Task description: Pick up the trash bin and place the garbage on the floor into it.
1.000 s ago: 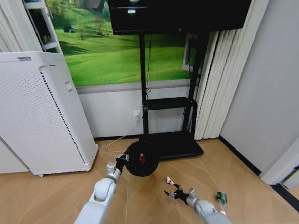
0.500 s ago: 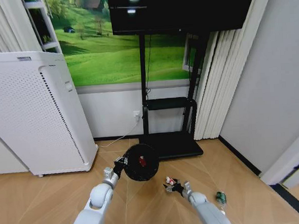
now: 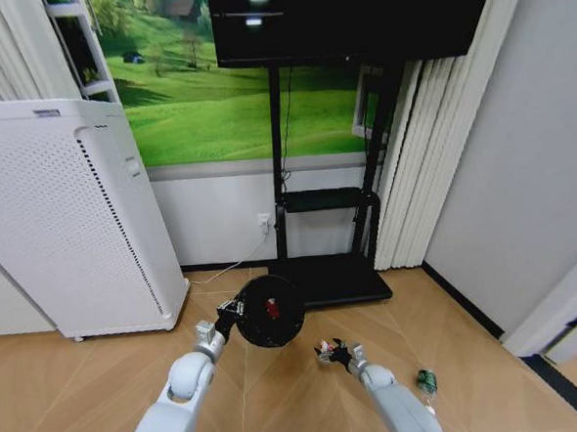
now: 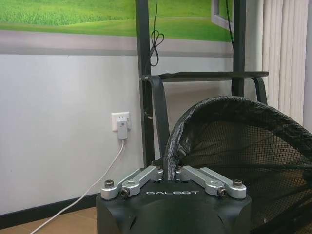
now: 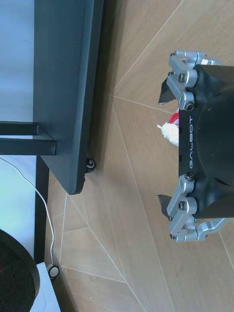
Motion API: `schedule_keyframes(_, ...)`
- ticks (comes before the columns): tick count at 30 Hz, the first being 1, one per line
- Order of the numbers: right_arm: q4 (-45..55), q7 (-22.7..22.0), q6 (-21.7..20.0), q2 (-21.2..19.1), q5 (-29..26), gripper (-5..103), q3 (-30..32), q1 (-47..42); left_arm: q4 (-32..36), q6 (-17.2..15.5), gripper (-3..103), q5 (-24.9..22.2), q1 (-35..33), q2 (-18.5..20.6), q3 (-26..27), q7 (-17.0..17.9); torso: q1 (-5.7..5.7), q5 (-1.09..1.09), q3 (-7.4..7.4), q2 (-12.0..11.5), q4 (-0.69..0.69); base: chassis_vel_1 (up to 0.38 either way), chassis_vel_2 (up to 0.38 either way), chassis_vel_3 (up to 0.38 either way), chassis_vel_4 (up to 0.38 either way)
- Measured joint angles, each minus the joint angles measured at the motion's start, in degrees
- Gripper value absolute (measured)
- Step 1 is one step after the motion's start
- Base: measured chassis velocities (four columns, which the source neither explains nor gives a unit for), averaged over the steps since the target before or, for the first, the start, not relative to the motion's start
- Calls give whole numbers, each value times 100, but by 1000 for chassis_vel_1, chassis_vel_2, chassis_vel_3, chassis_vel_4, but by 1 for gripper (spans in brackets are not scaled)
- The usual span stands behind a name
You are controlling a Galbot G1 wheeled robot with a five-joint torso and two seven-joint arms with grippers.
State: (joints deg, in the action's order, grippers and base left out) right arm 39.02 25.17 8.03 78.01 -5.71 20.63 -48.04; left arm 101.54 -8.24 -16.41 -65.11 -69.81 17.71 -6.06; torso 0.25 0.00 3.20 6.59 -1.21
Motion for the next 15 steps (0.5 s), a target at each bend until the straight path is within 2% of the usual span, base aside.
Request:
schedule_keyframes(6, 95, 17, -25, -17, 0, 100, 82, -114, -56, 1, 3, -3, 31, 48, 0, -51, 0, 1, 0, 0, 0, -20, 25, 30, -24)
schedule_keyframes(15, 341, 67, -75, -31, -122, 100, 168, -308, -131, 10, 3, -25, 76, 52, 0, -81, 0, 0, 1, 0, -1, -175, 162, 157, -170)
